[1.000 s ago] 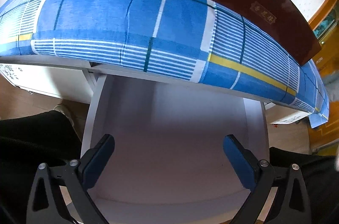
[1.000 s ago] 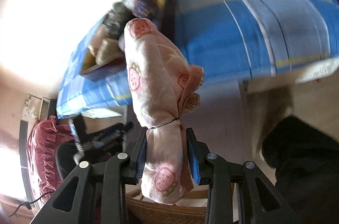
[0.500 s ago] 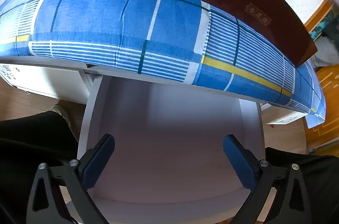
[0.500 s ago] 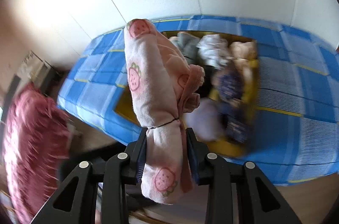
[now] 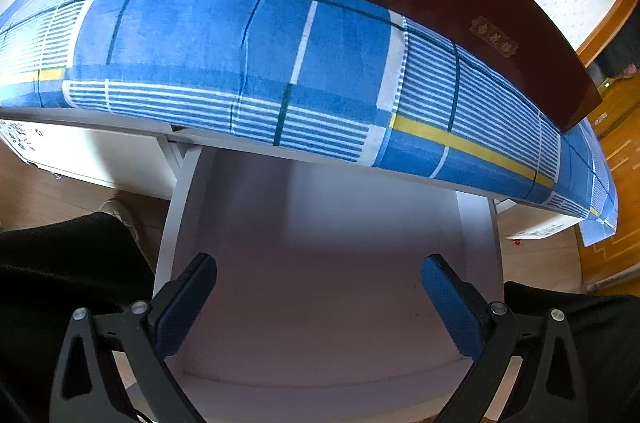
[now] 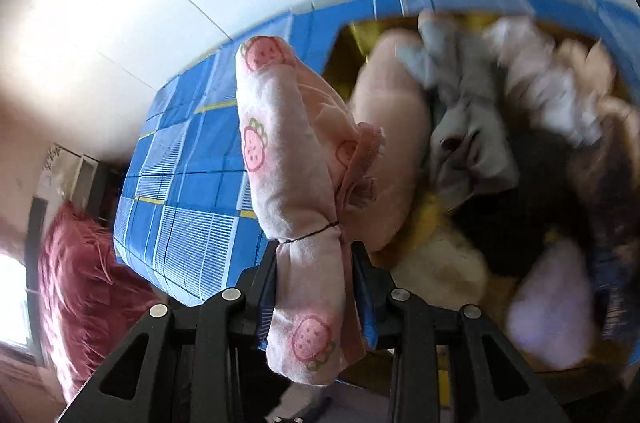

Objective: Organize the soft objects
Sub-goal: 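Carry the pink patterned cloth into the gold box and open the right tool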

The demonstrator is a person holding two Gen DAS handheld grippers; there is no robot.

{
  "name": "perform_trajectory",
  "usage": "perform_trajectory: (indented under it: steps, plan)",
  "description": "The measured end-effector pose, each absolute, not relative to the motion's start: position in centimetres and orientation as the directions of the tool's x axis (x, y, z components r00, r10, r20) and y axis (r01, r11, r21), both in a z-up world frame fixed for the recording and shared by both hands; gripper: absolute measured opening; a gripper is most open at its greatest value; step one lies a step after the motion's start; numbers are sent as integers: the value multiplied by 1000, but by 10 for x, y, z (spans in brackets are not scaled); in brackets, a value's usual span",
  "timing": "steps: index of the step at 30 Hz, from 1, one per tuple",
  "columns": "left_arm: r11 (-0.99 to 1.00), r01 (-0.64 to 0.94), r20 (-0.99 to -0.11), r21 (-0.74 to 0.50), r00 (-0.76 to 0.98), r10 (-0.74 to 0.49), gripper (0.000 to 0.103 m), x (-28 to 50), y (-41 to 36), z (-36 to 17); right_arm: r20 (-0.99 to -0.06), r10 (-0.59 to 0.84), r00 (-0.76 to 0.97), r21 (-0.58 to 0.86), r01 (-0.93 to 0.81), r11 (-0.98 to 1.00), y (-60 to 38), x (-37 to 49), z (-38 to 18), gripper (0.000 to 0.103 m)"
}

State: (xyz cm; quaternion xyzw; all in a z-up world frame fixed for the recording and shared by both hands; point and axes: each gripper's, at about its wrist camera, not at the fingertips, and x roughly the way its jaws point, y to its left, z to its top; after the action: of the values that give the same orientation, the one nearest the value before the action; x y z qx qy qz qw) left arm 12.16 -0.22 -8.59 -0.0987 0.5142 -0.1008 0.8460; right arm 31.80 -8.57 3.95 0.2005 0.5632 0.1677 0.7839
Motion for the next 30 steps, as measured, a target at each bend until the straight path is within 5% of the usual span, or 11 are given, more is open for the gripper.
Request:
perform_trajectory:
  steps: [8, 14, 19, 21, 23, 27, 30]
  plan:
    - [962, 58, -861, -266, 434, -265, 103, 123, -2, -91, -910, 268, 317, 271, -36, 962, -97, 315, 25, 31]
    - [962, 43, -862, -271, 433, -262, 103, 124, 1, -93, -854, 393, 340, 352, -175, 919, -111, 293, 43, 44]
    - [963, 43, -861, -267, 438, -258, 103, 124, 1, -93, -783, 400, 477, 356, -185, 916, -117, 273, 69, 44]
    - [963, 47, -861, -265, 438, -258, 103, 124, 1, -93, -768, 412, 490, 356, -207, 911, -109, 273, 70, 41]
    - [963, 50, -861, -264, 437, -258, 103, 124, 2, -93, -796, 356, 490, 293, -203, 934, -97, 276, 68, 23]
    - [962, 42, -858, -270, 443, -260, 103, 124, 6, -92, -862, 234, 449, 278, 32, 960, -107, 286, 44, 21]
    - [959, 30, -858, -283, 440, -267, 103, 126, 8, -93, -869, 215, 445, 248, 16, 969, -103, 282, 37, 21]
